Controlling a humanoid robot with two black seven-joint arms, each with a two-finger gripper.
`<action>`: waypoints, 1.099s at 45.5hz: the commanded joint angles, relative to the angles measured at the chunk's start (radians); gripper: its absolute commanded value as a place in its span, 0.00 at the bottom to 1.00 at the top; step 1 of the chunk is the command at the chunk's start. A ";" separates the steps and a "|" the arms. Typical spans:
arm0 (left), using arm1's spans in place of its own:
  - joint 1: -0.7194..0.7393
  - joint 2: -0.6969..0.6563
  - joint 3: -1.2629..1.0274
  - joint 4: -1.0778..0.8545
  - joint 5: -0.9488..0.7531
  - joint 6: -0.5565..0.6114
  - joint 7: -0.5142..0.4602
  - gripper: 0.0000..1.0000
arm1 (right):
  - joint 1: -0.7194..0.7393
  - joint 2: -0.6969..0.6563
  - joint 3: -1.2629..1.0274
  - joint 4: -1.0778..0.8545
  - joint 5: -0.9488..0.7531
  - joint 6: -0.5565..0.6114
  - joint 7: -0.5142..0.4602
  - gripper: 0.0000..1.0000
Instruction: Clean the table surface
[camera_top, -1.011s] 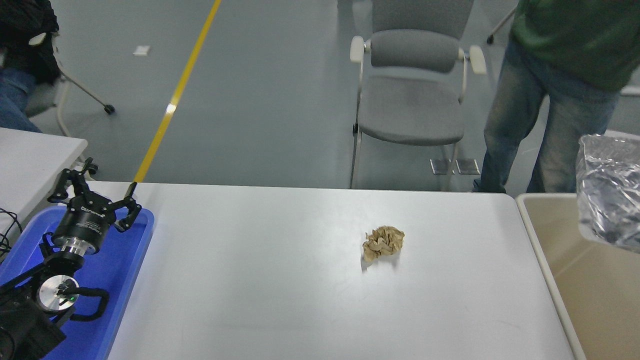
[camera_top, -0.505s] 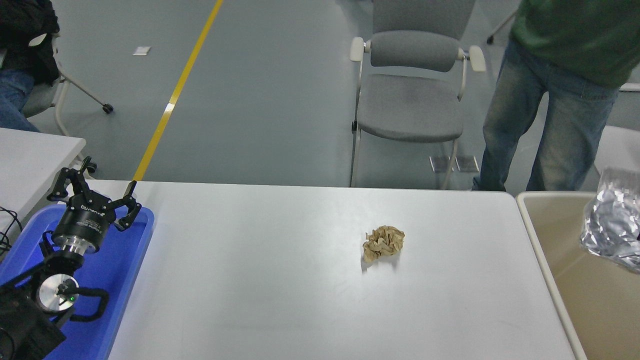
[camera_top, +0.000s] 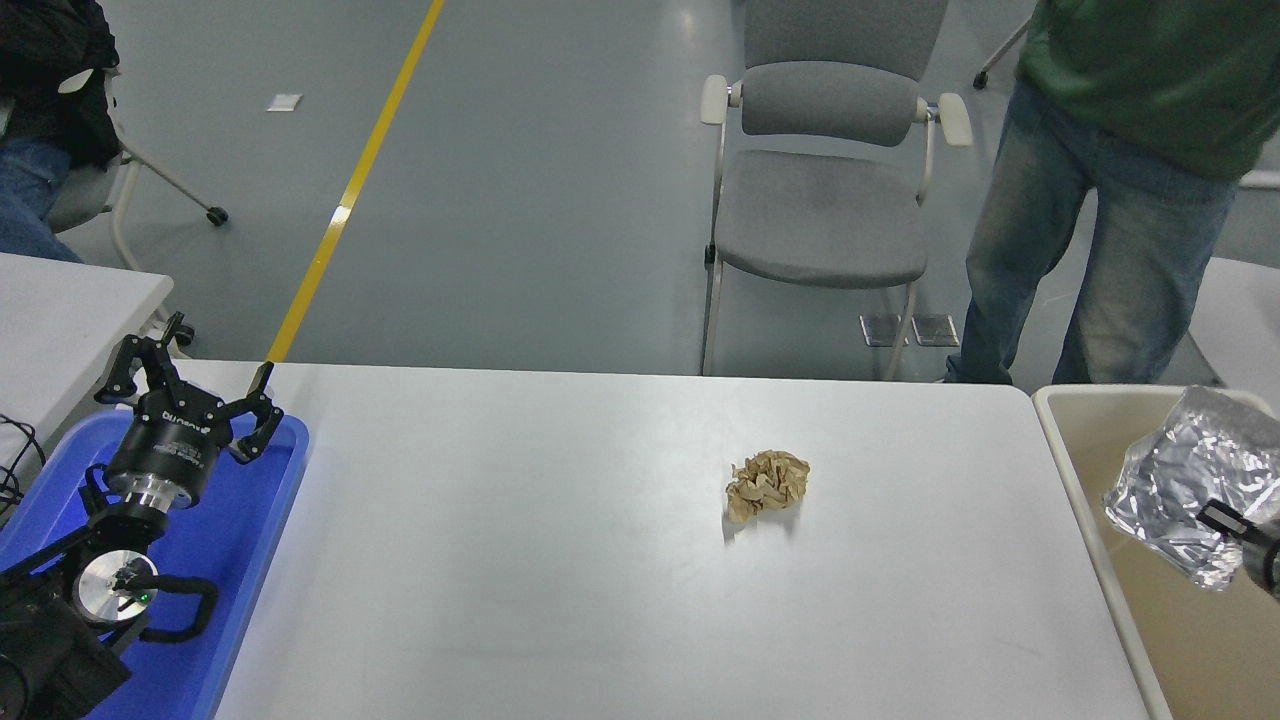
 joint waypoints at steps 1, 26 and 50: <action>0.000 0.000 0.000 0.000 0.000 0.000 0.000 1.00 | -0.041 0.099 0.000 -0.071 0.106 -0.077 -0.040 0.08; 0.000 0.000 0.000 0.000 0.000 0.000 0.000 1.00 | -0.043 0.024 0.055 0.235 0.186 -0.096 -0.034 1.00; 0.000 0.000 0.000 0.000 0.000 0.000 0.000 1.00 | -0.020 -0.115 0.174 0.462 0.170 -0.219 -0.032 1.00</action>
